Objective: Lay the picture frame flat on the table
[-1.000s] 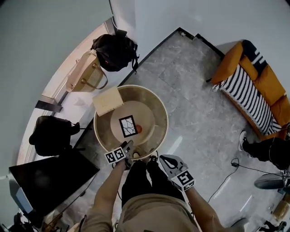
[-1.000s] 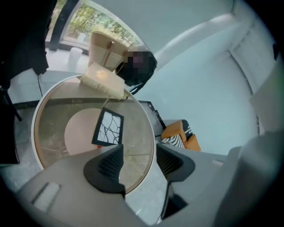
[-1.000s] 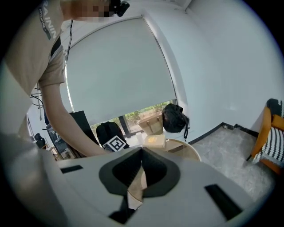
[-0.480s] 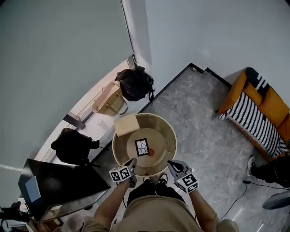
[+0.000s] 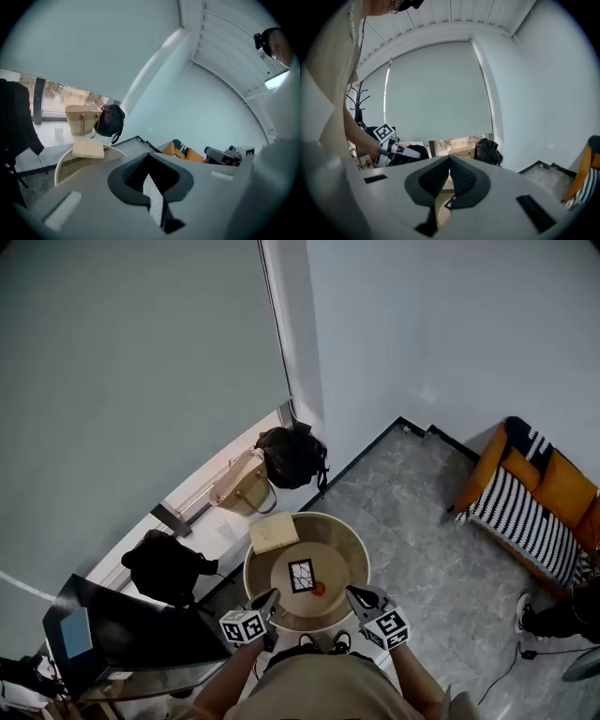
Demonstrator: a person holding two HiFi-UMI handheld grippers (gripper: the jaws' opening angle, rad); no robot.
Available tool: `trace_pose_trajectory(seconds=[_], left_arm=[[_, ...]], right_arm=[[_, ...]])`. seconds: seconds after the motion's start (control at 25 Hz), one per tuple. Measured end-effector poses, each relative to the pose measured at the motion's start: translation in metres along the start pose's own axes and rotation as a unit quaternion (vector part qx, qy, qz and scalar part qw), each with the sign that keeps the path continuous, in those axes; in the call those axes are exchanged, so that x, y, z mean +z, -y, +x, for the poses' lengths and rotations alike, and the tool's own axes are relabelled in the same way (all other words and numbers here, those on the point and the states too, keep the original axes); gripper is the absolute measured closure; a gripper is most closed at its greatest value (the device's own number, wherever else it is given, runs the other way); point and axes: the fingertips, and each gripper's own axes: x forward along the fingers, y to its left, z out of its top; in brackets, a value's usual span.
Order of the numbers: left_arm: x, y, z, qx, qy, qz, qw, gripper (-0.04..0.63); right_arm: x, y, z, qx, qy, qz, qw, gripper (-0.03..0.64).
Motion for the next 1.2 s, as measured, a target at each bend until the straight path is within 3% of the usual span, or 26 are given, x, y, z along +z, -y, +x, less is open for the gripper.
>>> trace_pose_trajectory(seconds=[0.24, 0.56, 0.84, 1.2], left_arm=[[0.055, 0.036, -0.020, -0.033, 0.053, 0.060, 0.9962, 0.589], [0.129, 0.071, -0.050, -0.036, 0.119, 0.148, 0.9811, 0.589], [0.157, 0.075, -0.071, -0.038, 0.135, 0.158, 0.9775, 0.589], [0.153, 0.064, -0.073, -0.025, 0.121, 0.192, 0.9736, 0.589]], right_arm=[[0.025, -0.008, 0.008, 0.008, 0.011, -0.012, 1.000, 0.612], [0.076, -0.008, 0.034, 0.010, 0.049, -0.037, 0.998, 0.612], [0.112, -0.009, 0.047, 0.016, 0.065, -0.070, 0.995, 0.612], [0.116, -0.009, 0.043, 0.011, 0.055, -0.080, 0.995, 0.612]])
